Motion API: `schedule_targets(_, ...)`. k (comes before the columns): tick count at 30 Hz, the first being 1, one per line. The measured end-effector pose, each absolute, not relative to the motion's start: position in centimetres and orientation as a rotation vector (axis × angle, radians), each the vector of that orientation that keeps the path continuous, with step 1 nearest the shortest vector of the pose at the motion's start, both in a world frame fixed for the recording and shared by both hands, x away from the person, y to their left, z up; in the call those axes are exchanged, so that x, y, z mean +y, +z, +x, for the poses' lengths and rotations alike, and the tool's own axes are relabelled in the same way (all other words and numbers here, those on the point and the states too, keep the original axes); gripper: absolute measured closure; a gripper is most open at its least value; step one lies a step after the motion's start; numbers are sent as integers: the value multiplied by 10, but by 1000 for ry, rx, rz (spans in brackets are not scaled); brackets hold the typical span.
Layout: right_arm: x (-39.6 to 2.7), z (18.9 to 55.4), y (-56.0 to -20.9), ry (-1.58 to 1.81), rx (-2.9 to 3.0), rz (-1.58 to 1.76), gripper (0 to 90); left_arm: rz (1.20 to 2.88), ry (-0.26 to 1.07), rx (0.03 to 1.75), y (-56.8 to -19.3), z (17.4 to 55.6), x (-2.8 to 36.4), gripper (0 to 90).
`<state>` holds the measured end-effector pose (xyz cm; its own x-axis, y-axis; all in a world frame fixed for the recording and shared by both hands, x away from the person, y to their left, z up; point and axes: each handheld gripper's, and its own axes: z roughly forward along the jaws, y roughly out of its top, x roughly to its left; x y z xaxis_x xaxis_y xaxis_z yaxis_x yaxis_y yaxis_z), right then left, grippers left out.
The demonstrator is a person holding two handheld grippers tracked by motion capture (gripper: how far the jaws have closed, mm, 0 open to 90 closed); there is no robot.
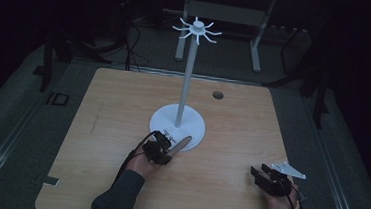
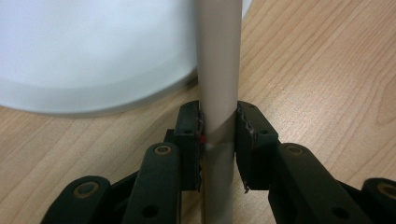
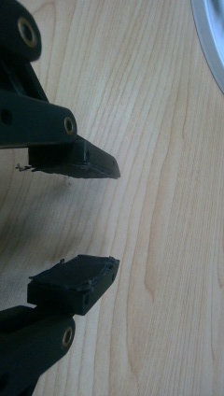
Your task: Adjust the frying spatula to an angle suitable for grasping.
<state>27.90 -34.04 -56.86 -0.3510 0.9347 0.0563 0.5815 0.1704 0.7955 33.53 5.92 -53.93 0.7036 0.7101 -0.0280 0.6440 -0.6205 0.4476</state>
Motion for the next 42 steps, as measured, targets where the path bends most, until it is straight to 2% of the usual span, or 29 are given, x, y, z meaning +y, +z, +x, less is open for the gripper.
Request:
schedule_targets(10,-341,279,-569,1044,2002,1430,492,2439,289,1058,-538,329,62,742)
schedule_targets(24,-341,279,-569,1040,2003,1428,492,2221,453,1072,-511,310,71,743)
schedule_targets(42,-340,280,-569,1037,2003,1429,492,1998,603,1001,-475,289,82,743)
